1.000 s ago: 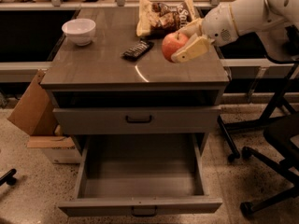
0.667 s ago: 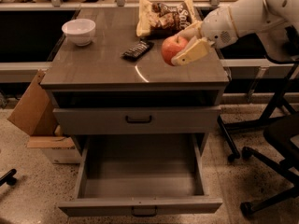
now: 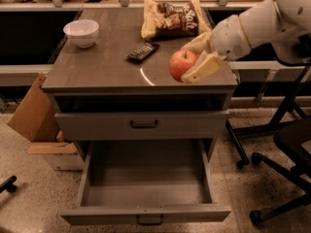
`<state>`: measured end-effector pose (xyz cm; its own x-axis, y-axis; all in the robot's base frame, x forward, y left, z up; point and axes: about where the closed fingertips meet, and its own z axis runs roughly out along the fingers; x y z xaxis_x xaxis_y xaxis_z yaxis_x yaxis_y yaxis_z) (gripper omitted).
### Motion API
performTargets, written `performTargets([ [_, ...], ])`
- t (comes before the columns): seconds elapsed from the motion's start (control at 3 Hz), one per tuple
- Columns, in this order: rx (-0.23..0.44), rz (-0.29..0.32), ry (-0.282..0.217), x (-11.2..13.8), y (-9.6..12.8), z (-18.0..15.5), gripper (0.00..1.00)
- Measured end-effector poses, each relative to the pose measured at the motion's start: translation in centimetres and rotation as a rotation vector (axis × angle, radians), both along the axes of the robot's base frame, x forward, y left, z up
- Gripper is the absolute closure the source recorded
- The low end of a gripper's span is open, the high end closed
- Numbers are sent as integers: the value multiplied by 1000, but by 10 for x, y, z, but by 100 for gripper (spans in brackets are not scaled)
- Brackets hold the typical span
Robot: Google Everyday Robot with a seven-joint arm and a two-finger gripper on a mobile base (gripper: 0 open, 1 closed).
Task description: Place apple into middle drawer
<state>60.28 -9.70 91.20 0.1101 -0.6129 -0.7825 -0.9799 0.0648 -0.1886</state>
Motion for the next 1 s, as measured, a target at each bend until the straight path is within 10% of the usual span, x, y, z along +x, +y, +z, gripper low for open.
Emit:
performTargets([
  [0.67,-132,-74,-124,-53,-13,-38,100],
  [1.0,-143,-71,-88,-61,-8,-64,100],
])
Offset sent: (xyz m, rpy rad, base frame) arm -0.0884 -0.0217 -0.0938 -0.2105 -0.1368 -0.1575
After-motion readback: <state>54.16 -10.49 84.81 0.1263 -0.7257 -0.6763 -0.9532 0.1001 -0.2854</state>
